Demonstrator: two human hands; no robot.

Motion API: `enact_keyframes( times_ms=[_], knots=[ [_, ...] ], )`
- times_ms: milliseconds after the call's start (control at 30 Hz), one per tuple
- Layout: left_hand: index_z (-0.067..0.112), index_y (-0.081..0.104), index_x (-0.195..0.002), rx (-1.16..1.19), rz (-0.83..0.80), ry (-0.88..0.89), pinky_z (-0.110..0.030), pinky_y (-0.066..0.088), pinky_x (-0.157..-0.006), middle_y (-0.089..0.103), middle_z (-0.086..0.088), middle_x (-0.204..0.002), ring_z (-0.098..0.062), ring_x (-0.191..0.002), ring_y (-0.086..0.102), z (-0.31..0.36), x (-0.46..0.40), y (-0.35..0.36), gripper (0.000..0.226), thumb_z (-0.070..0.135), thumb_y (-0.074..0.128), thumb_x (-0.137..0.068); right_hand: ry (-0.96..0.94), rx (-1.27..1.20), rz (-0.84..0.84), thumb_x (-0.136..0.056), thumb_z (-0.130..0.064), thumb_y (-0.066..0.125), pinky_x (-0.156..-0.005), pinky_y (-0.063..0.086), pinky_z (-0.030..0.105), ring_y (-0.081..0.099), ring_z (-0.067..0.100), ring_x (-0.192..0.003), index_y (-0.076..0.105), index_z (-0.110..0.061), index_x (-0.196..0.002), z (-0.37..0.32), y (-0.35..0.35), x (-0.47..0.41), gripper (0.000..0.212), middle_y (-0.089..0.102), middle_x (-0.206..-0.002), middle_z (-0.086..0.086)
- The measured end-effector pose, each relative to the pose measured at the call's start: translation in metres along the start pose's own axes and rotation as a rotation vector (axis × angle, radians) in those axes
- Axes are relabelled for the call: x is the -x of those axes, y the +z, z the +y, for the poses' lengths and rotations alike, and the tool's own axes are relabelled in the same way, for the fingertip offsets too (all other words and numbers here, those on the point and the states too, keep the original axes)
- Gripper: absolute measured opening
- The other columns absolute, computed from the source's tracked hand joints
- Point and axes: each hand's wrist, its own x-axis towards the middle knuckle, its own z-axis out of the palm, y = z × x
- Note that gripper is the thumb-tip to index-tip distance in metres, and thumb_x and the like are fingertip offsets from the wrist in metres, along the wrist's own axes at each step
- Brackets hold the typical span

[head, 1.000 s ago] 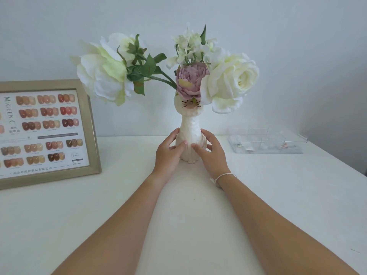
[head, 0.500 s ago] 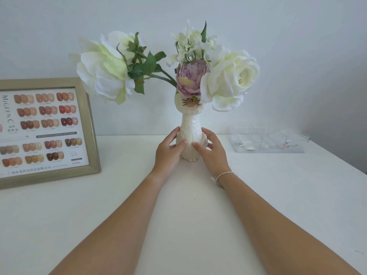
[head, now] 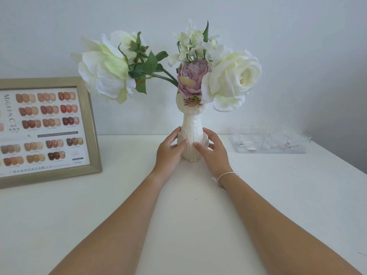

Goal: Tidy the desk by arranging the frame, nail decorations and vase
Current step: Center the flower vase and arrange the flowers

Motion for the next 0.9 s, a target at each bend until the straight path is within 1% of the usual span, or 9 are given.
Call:
enact_keyframes(
  times_ms=[200, 333, 467, 567, 633, 700, 767, 833, 900],
  knots=[
    [0.032, 0.047, -0.133, -0.022, 0.01, 0.004, -0.025, 0.048, -0.089, 0.052, 0.014, -0.132, 0.008, -0.096, 0.057, 0.004, -0.001, 0.0, 0.046, 0.025, 0.058, -0.089, 0.01, -0.017, -0.004, -0.083, -0.023, 0.064, -0.097, 0.042, 0.029, 0.05, 0.017, -0.117, 0.048, -0.033, -0.125, 0.0, 0.0, -0.001, 0.047, 0.051, -0.13, -0.005],
    [0.032, 0.046, -0.134, 0.027, 0.123, -0.027, -0.035, 0.044, -0.101, 0.047, 0.004, -0.136, -0.003, -0.106, 0.054, 0.017, 0.0, -0.006, 0.048, 0.028, 0.059, -0.088, 0.016, -0.016, -0.006, -0.083, -0.025, 0.064, -0.097, 0.04, 0.028, 0.049, 0.016, -0.118, 0.047, -0.032, -0.128, 0.0, -0.001, -0.001, 0.049, 0.049, -0.132, -0.006],
    [0.026, 0.048, -0.13, 0.257, 0.287, 0.012, -0.032, 0.049, -0.091, 0.053, -0.005, -0.132, -0.017, -0.116, 0.053, 0.045, 0.004, -0.019, 0.042, 0.023, 0.058, -0.089, 0.022, -0.022, -0.008, -0.083, -0.024, 0.064, -0.094, 0.041, 0.027, 0.049, 0.016, -0.118, 0.048, -0.032, -0.127, 0.0, -0.001, 0.0, 0.047, 0.05, -0.131, -0.006],
    [0.025, 0.046, -0.125, 0.459, 0.399, 0.078, -0.028, 0.053, -0.084, 0.058, 0.006, -0.11, -0.016, -0.109, 0.056, 0.073, 0.008, -0.032, 0.036, 0.023, 0.056, -0.09, 0.024, -0.031, -0.006, -0.082, -0.023, 0.064, -0.09, 0.04, 0.024, 0.05, 0.016, -0.117, 0.049, -0.032, -0.125, -0.001, 0.0, 0.0, 0.046, 0.052, -0.129, -0.006],
    [0.019, 0.046, -0.12, 0.577, 0.458, 0.1, -0.025, 0.055, -0.079, 0.057, 0.007, -0.108, -0.014, -0.105, 0.058, 0.089, 0.01, -0.038, 0.035, 0.026, 0.059, -0.089, 0.028, -0.034, -0.002, -0.083, -0.023, 0.064, -0.093, 0.041, 0.026, 0.049, 0.016, -0.119, 0.049, -0.03, -0.126, -0.001, 0.0, 0.0, 0.047, 0.051, -0.13, -0.006],
    [0.015, 0.043, -0.129, 0.667, 0.474, 0.108, -0.026, 0.056, -0.08, 0.055, 0.003, -0.115, -0.016, -0.107, 0.057, 0.101, 0.015, -0.039, 0.049, 0.029, 0.063, -0.086, 0.032, -0.03, -0.001, -0.083, -0.024, 0.064, -0.094, 0.04, 0.026, 0.049, 0.015, -0.119, 0.049, -0.03, -0.127, -0.001, 0.0, 0.0, 0.047, 0.051, -0.13, -0.006],
    [0.021, 0.034, -0.138, 0.727, 0.477, 0.114, -0.03, 0.055, -0.085, 0.052, 0.005, -0.114, -0.02, -0.112, 0.055, 0.109, 0.019, -0.038, 0.063, 0.03, 0.065, -0.084, 0.036, -0.033, 0.001, -0.082, -0.024, 0.064, -0.092, 0.04, 0.025, 0.049, 0.016, -0.119, 0.049, -0.03, -0.126, -0.001, 0.0, 0.0, 0.047, 0.051, -0.13, -0.005],
    [0.028, 0.016, -0.144, 0.789, 0.5, 0.116, -0.032, 0.053, -0.087, 0.049, 0.006, -0.115, -0.024, -0.116, 0.053, 0.114, 0.022, -0.039, 0.079, 0.029, 0.067, -0.083, 0.037, -0.038, 0.003, -0.082, -0.024, 0.064, -0.09, 0.04, 0.025, 0.049, 0.016, -0.118, 0.05, -0.031, -0.126, -0.001, 0.0, 0.001, 0.046, 0.051, -0.131, -0.004],
    [0.03, 0.002, -0.147, 0.825, 0.535, 0.12, -0.034, 0.052, -0.088, 0.044, 0.001, -0.131, -0.026, -0.12, 0.05, 0.118, 0.023, -0.044, 0.091, 0.028, 0.067, -0.083, 0.038, -0.036, 0.007, -0.083, -0.023, 0.064, -0.09, 0.039, 0.025, 0.049, 0.016, -0.118, 0.05, -0.031, -0.126, -0.001, 0.0, 0.001, 0.046, 0.051, -0.131, -0.004]
  ],
)
